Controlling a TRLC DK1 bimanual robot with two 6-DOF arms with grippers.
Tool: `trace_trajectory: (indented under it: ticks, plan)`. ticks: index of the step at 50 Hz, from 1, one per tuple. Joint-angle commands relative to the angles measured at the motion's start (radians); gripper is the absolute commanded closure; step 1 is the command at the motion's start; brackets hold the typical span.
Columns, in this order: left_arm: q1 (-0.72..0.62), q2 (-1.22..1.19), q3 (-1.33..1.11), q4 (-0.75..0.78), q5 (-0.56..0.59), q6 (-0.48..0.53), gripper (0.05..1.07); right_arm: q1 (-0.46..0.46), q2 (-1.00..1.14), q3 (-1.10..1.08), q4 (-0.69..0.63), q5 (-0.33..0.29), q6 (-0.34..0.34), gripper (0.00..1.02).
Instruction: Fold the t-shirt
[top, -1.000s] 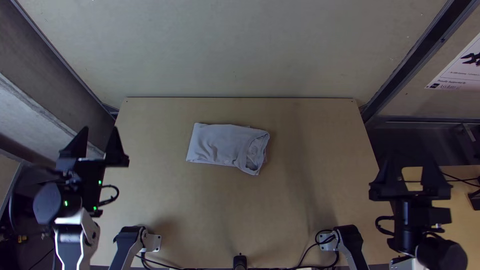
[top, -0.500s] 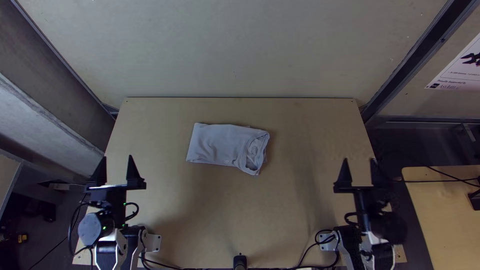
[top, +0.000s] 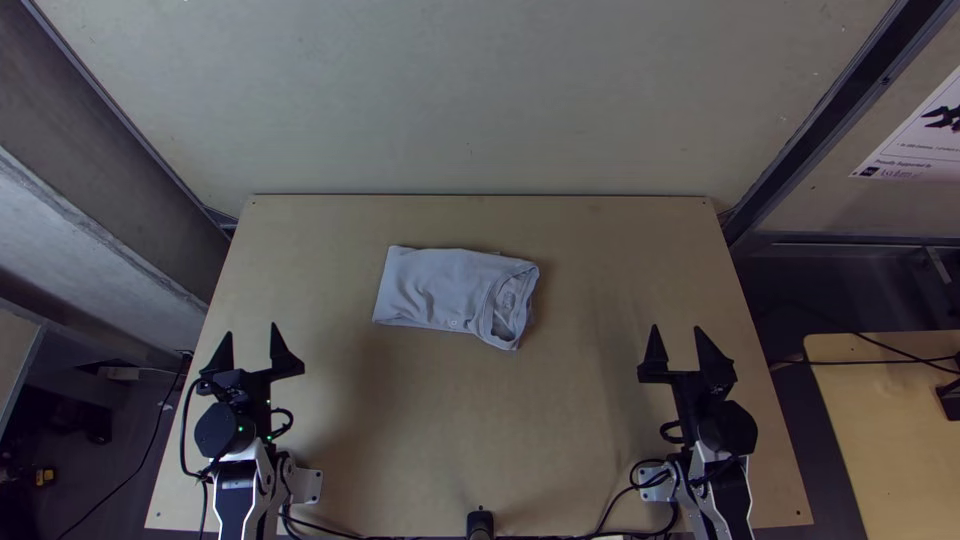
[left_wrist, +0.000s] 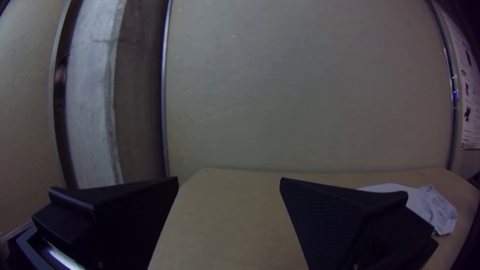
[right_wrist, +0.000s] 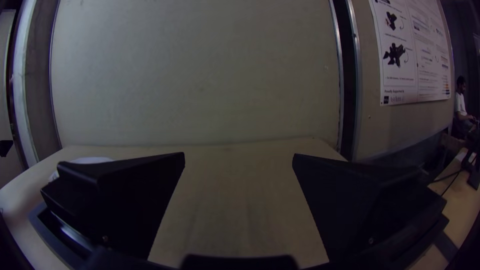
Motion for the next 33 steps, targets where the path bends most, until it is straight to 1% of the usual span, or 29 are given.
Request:
trace_trajectory:
  ticks: [1,33]
  plan:
    - [0.050,-0.009,-0.047,-0.008,0.011,-0.004,0.10,-0.001,-0.004,-0.014,0.006,0.007,0.032,0.03]
    - [0.056,-0.007,-0.047,-0.011,0.014,-0.004,0.10,-0.001,-0.004,-0.017,0.012,0.005,0.032,0.03]
